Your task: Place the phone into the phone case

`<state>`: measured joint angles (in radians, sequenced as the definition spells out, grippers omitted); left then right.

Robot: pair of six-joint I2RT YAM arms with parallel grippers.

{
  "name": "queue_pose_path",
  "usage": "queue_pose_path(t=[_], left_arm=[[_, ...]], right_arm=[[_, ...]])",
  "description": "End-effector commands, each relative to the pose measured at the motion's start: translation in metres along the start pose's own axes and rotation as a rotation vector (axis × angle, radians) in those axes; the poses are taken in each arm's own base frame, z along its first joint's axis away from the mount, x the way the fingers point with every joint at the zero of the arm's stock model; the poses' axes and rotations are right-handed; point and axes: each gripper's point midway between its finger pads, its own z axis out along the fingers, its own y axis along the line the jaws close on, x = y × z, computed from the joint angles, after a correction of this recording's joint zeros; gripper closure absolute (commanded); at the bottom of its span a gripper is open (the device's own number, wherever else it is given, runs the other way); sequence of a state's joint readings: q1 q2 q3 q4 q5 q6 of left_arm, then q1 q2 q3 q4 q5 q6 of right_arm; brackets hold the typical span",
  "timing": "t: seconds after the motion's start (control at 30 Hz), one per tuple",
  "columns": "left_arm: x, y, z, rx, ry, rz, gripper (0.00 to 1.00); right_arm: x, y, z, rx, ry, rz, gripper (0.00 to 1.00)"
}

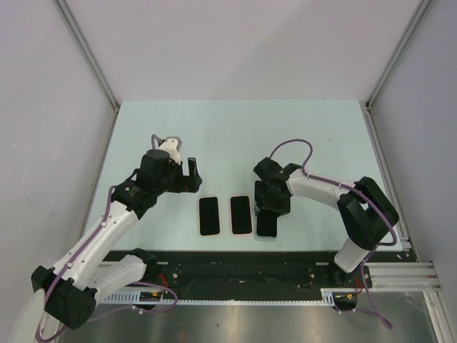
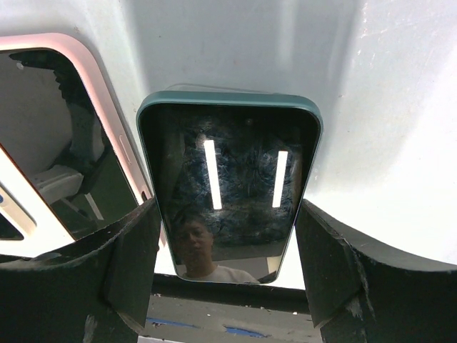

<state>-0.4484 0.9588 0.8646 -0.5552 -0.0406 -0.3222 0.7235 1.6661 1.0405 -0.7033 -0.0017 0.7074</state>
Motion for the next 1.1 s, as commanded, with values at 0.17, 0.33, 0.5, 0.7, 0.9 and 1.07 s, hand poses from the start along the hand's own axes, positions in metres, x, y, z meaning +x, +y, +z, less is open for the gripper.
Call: queue_pose_path(t=[0.17,0.33,0.5,0.7,0.9,1.07], left_arm=[[-0.01,-0.002,-0.002,0.021,-0.044,-0.012,0.0],[-0.01,-0.003,-0.002,0.026,-0.042,-0.014,0.0],[-0.011,-0.002,-0.002,0.026,-0.046,-0.013,0.0],[-0.012,-0.003,-0.004,0.035,-0.053,-0.01,0.0],[-0.011,-0.027,-0.005,0.182,-0.075,0.017,0.04],[-0.001,-0.066,-0.003,0.387,0.02,-0.027,0.13]], right_arm=[[-0.004,0.005,-0.01,0.022,-0.04,0.017,0.26],[-0.002,0.007,-0.012,0.022,-0.041,0.031,0.18],[-0.004,0.009,-0.019,0.008,-0.063,0.044,0.14],[-0.012,0.003,-0.03,-0.006,-0.085,0.039,0.12],[-0.024,0.002,-0.035,-0.078,-0.088,-0.019,0.14],[-0.019,0.005,-0.041,-0.252,-0.087,-0.029,0.14]])
